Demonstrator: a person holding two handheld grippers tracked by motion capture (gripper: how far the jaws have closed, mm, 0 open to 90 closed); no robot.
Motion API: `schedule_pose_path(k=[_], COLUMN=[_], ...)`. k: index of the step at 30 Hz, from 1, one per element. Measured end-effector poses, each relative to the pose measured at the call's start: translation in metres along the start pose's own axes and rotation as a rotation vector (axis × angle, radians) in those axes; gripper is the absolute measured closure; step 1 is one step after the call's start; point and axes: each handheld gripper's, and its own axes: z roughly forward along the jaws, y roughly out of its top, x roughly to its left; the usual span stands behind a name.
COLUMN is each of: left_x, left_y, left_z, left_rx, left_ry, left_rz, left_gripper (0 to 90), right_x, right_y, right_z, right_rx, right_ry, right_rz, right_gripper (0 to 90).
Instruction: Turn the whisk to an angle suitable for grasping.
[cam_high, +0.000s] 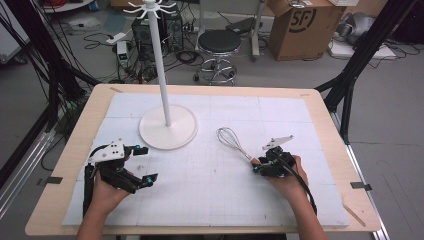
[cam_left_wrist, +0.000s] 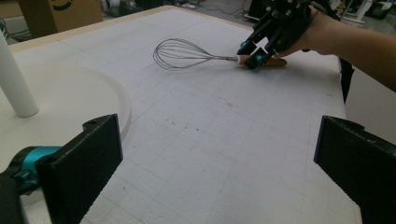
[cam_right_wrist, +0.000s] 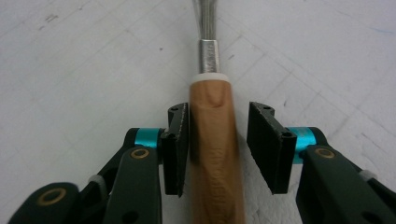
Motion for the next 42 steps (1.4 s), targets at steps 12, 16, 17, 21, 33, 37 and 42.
schedule_pose_path(k=[12,16,17,21,33,37,42], left_x=[0.0,0.001,0.001,0.001,0.0,-0.002,-0.002], left_y=[0.002,0.003,0.003,0.005,0.006,0.006,0.003], left_z=[0.001,0.0,-0.001,0.001,0.003,0.0,-0.005], left_rx=[-0.007,-0.013,-0.009,-0.014,-0.002,0.0,-0.004], left_ry=[0.0,0.002,0.002,0.003,0.001,0.002,0.007], left_rz=[0.006,0.005,0.006,0.01,0.015,0.016,0.01], left_gripper=[1.6,1.6,1.6,1.6,1.6,1.6,1.6], right_x=[0.008,0.019,0.019,0.031,0.075,0.09,0.108], right_y=[-0.004,-0.003,-0.003,-0.001,0.016,0.024,0.032], right_z=[-0.001,0.001,0.001,0.002,0.015,0.022,0.029], right_rx=[-0.019,-0.024,-0.024,-0.014,-0.009,-0.013,-0.014], right_ry=[0.053,0.135,0.135,0.16,0.215,0.238,0.264], right_rz=[-0.093,-0.175,-0.175,-0.219,-0.357,-0.4,-0.44], right_gripper=[68.2,68.2,68.2,68.2,68.1,68.1,68.0])
